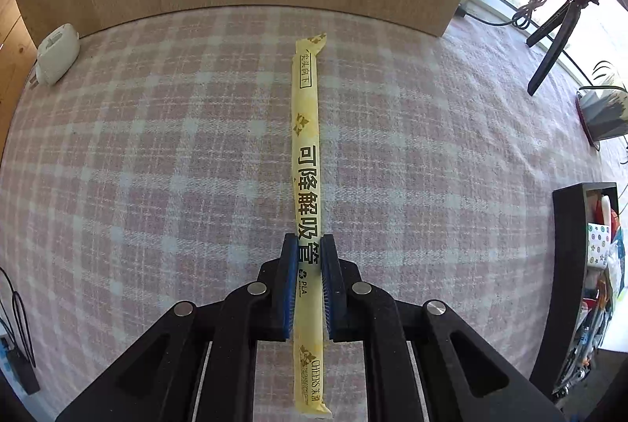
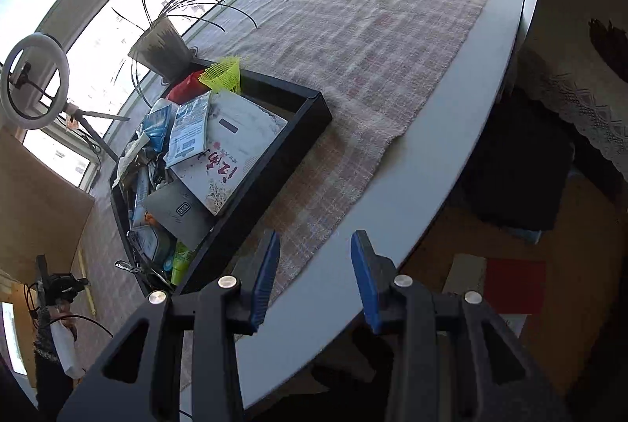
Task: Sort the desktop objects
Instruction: 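Grasp the yellow straw wrapper with the left gripper, then carry the yellow straw wrapper to the black tray and release it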
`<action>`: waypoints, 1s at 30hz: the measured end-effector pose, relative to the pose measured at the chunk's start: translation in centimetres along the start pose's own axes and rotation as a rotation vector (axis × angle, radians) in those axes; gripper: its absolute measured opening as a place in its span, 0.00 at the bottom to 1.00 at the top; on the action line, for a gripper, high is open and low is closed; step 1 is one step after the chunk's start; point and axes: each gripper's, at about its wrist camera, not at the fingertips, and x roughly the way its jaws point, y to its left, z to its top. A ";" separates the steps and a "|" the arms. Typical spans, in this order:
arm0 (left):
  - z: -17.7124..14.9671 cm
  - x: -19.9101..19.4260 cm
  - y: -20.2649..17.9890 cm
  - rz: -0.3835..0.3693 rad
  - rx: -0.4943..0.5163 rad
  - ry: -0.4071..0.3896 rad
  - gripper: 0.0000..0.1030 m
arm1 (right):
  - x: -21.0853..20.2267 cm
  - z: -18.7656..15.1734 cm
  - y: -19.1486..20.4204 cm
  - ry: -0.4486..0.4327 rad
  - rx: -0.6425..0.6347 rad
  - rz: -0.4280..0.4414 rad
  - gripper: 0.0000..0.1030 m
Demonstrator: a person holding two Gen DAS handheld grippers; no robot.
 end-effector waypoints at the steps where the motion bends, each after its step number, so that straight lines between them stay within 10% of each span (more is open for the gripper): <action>1: -0.4 -0.6 -0.9 -0.017 0.010 -0.008 0.10 | -0.1 0.0 -0.5 -0.002 0.008 -0.001 0.36; 13: -3.7 -7.3 -20.5 -0.290 0.237 -0.040 0.10 | -1.3 -0.1 -4.9 -0.017 0.024 0.038 0.36; 27: -12.4 -10.4 -37.1 -0.309 0.543 -0.035 0.11 | -3.6 -0.9 -13.0 -0.039 0.099 -0.037 0.36; 30: -12.8 -10.4 -38.1 -0.281 0.568 -0.041 0.37 | -3.7 -1.2 -13.9 -0.033 0.111 -0.045 0.36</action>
